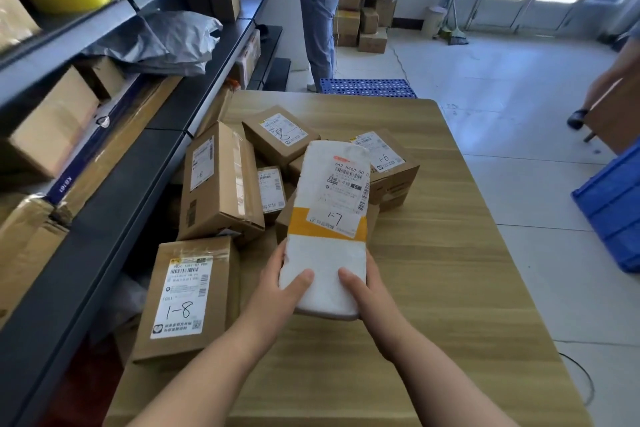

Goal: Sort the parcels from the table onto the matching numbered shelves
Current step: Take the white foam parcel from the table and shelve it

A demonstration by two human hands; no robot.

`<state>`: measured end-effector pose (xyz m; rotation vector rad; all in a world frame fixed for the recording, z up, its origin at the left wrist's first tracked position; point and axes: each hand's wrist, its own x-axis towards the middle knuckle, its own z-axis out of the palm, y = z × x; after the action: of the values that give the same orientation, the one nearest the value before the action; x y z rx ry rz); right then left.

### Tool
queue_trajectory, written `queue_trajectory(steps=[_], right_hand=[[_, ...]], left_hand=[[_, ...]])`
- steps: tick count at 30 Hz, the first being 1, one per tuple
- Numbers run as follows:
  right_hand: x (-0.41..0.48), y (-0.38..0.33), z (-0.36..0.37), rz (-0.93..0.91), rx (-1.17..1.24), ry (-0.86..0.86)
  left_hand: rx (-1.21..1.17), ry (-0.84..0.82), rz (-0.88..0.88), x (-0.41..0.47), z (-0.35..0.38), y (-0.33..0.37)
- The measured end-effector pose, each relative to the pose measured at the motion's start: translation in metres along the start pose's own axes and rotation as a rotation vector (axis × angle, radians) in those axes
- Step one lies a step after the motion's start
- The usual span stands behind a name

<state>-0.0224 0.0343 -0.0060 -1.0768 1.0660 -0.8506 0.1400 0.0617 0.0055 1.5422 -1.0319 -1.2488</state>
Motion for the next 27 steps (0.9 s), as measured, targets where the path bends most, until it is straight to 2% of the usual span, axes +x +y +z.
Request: queue_trajectory(steps=[8, 14, 19, 27], right_hand=[[-0.038, 0.007, 0.026, -0.017, 0.018, 0.031], [-0.055, 0.008, 0.057, -0.024, 0.008, -0.018], [-0.065, 0.012, 0.077, -0.033, 0.004, -0.087], [-0.078, 0.009, 0.071, -0.018, -0.085, -0.359]], left_hand=[[-0.021, -0.054, 0.062, -0.038, -0.023, -0.008], [-0.029, -0.057, 0.062, -0.072, -0.053, -0.005], [-0.003, 0.037, 0.061, -0.097, -0.07, -0.009], [-0.118, 0.257, 0.062, -0.146, -0.054, -0.021]])
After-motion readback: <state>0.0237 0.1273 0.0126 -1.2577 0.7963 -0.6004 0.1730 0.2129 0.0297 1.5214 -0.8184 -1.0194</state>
